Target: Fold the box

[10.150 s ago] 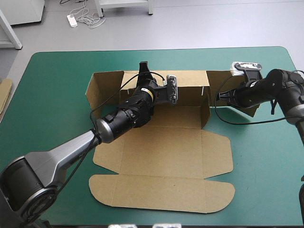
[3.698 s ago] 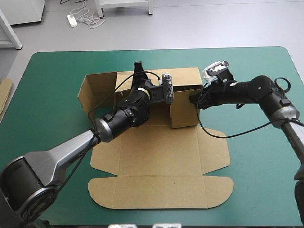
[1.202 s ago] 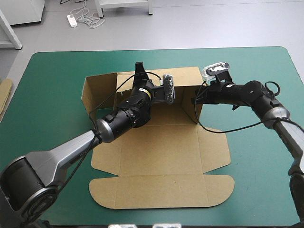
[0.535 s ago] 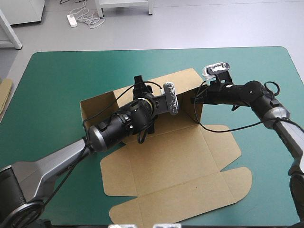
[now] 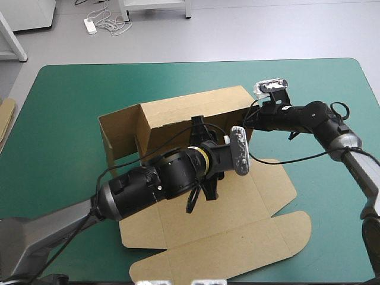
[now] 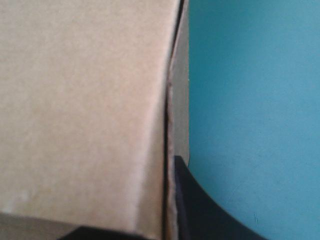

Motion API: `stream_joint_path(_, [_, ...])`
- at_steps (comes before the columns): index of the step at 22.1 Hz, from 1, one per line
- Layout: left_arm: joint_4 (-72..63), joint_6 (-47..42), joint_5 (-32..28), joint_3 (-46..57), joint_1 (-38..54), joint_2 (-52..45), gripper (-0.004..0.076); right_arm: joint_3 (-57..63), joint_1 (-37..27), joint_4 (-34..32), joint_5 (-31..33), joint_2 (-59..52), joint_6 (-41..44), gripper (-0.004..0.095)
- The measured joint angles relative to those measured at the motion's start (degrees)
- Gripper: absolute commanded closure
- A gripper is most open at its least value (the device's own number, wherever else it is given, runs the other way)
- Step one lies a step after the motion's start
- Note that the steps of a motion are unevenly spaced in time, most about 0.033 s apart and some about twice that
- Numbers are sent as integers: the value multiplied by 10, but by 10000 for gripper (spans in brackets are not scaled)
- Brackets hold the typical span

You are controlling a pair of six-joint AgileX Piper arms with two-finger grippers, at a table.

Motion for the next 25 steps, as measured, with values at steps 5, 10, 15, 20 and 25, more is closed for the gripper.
stream_joint_path(5, [-72, -4, -25, -88, 121, -34, 307, 0, 1, -3, 1, 0, 5, 925])
stream_joint_path(10, [-154, -4, -27, -194, 301, -37, 310, 0, 1, -5, 0, 0, 10, 925])
stream_joint_path(15, [-216, -8, 13, -215, 530, -39, 319, 0, 1, -14, -1, 0, 14, 924])
stream_joint_path(20, [-328, -8, 11, -104, 752, -36, 321, -42, 4, -108, 30, 1, 96, 924])
stream_joint_path(25, [-333, -8, -5, -6, 807, -33, 321, -133, 4, -230, 112, 5, 199, 923])
